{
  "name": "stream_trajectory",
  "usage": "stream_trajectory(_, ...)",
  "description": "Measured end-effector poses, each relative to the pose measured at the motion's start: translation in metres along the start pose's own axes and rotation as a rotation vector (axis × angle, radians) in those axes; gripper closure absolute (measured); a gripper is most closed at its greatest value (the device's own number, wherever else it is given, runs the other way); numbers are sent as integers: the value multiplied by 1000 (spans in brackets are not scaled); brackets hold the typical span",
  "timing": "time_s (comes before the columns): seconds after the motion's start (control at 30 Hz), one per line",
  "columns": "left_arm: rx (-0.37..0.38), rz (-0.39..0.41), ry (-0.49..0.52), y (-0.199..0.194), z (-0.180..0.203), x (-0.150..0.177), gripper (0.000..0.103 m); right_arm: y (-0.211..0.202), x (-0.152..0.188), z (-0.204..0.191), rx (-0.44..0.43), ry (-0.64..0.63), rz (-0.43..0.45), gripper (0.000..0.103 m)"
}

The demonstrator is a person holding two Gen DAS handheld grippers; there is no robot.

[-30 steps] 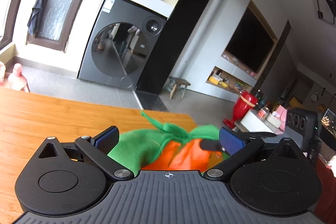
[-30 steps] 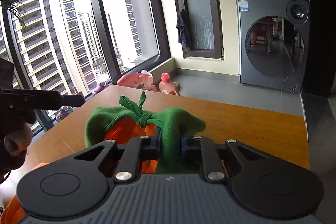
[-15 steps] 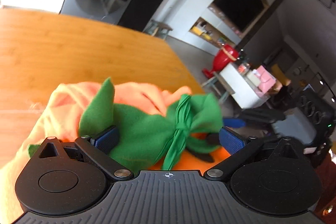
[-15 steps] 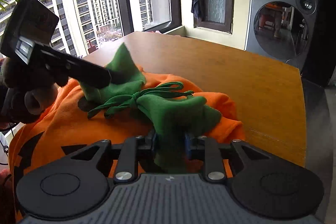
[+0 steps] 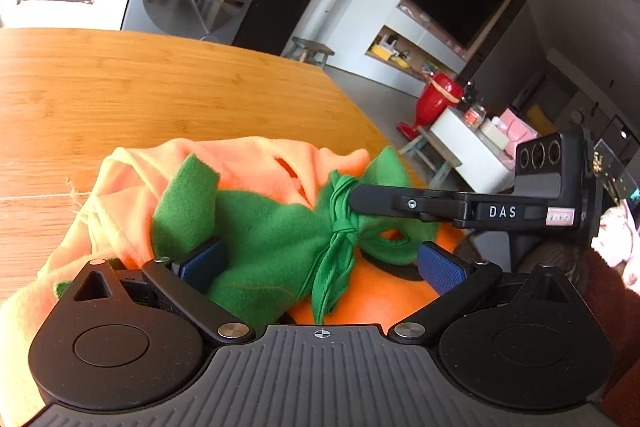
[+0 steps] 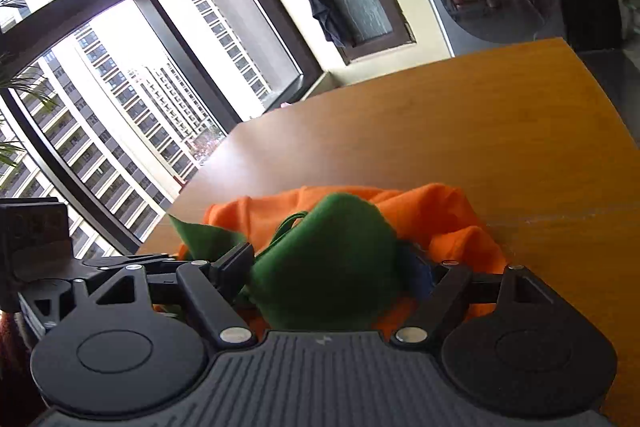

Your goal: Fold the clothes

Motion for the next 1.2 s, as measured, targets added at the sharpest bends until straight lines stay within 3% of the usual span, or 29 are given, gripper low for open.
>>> stream_trajectory(0.07, 5, 6, 8, 1, 0, 1, 0, -1, 6, 0, 8, -5, 15, 20)
stream_trajectory(0.17, -7, 1, 46, 8, 3, 2, 0, 1, 11, -3, -22, -17, 12, 0)
stream_trajectory(0.33, -4, -1, 51, 12, 1, -2, 0, 3, 15, -10, 2, -30, 14, 0)
stream_trajectory(0.53, 8, -6, 27, 11, -4, -8, 0, 0, 3, 2, -74, 18, -25, 0)
stream_trajectory(0.63, 17, -10, -2, 6, -5, -10, 0, -24, -9, 6, 23, -22, 53, 0)
stream_trajectory(0.7, 23, -6, -17, 3, -5, -8, 0, -31, -9, 0, 198, -175, 89, 0)
stream_trajectory(0.8, 33, -1, -39, 0, -7, -7, 0, -15, 8, -7, 352, -365, 33, 0)
stream_trajectory(0.87, 39, 3, -53, -3, -8, -6, 0, -2, 19, -10, 387, -430, 8, 0)
stream_trajectory(1.03, 42, 28, -28, -18, -1, -15, 0, -10, 6, -19, 369, -448, 54, 0)
stream_trajectory(1.2, -70, 123, -48, -48, -13, -40, 0, -33, -20, -1, 256, -316, 76, 0)
Point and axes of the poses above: each gripper's, at about its wrist camera, not at the fingertips, and y roughly the way its jaws point, z to its right, x to its underside, the point moved 2 cm from there along y, roughly the way its jaws point, and after that the axes turned 11 degrees about x, right-handed, at the moved point
